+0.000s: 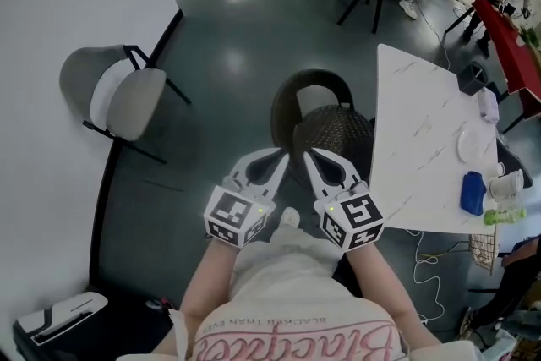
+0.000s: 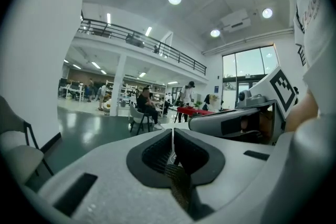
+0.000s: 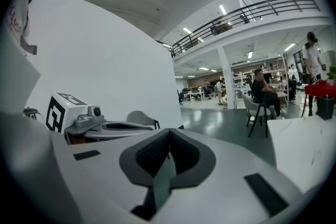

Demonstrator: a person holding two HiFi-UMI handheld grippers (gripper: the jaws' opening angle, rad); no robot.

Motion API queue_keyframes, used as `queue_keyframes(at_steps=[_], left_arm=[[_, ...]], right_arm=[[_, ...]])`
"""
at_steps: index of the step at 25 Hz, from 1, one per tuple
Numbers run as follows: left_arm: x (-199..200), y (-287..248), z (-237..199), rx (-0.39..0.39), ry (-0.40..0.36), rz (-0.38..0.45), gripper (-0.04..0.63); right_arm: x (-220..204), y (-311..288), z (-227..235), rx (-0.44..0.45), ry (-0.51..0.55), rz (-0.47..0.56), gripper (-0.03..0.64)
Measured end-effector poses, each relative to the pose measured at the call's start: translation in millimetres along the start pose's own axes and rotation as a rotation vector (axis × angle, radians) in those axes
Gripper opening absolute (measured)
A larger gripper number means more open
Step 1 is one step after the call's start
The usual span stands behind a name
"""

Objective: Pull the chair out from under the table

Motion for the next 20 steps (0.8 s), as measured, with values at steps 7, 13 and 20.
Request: queue_keyframes(at_steps=[7,13,20], left_arm=[[-13.8,-59.5,-30.2,-0.014,0.032,-0.051,0.03],[-33.7,-88.3,-68.9,0.025,0.084,-0.133,0.192],[-72.8,-110.1,-113.4,0.036,0.117,-0.265,0.19]], right_arm=[[4.1,-37.4,55.9,-0.009,-0.034,-0.003,0.002],[-2.2,-62.9,86.2,-0.056,-0.117,-0.011,0.002],[-10.4,-85.3,117.3,-0.183,-0.218,-0.031,0.002]])
Point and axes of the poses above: the fingertips, and each gripper's own axes: y backward along the fingers, z to its right, x out of its top, the point moved 4 cm from there along y, backward along the fingers, and after that the axes turned 6 degrees about z, right-handed, at the moved point
